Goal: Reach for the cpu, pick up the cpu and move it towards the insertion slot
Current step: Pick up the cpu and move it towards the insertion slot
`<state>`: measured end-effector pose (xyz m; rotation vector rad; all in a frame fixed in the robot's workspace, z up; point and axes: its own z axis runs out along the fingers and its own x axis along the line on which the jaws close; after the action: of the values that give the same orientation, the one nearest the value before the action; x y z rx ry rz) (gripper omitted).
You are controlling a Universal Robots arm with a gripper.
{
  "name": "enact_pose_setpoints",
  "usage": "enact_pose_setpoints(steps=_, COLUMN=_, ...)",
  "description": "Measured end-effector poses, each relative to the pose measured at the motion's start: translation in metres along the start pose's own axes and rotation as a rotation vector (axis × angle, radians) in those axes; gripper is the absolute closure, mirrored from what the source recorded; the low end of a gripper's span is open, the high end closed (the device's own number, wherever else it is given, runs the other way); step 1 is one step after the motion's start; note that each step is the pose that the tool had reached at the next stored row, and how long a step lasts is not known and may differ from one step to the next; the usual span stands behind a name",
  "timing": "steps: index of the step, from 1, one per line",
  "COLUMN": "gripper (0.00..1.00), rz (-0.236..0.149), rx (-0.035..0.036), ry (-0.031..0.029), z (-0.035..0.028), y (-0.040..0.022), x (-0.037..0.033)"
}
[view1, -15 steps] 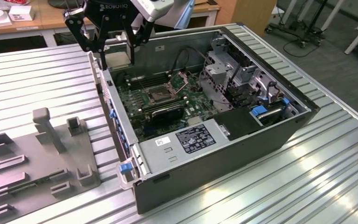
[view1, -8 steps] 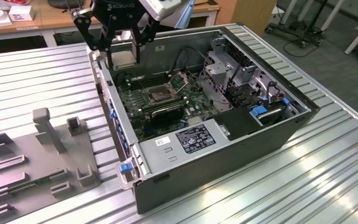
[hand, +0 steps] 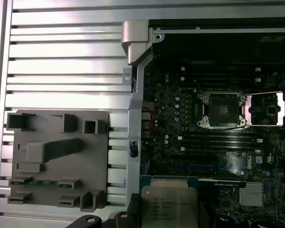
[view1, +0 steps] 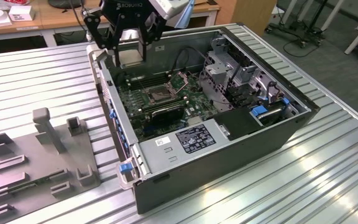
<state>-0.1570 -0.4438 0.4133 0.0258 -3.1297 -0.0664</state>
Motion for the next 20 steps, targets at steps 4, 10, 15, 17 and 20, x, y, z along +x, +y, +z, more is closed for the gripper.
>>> enact_pose_setpoints(steps=4, gripper=0.45, rz=0.0, rx=-0.0001, ry=0.0, z=0.0001, y=0.0, x=-0.005)
enact_pose_setpoints(steps=10, gripper=0.45, rz=0.0, rx=-0.0001, ry=0.0, z=0.0002, y=-0.0001, x=-0.0101)
enact_pose_setpoints(steps=15, gripper=0.45, rz=0.001, rx=-0.0001, ry=-0.0001, z=0.0002, y=-0.0002, x=-0.0113)
enact_pose_setpoints(steps=17, gripper=0.45, rz=0.001, rx=0.0, ry=0.0, z=0.0002, y=-0.0001, x=-0.0114)
enact_pose_setpoints(steps=20, gripper=0.45, rz=0.001, rx=-0.0001, ry=-0.0001, z=0.0002, y=-0.0002, x=-0.0115)
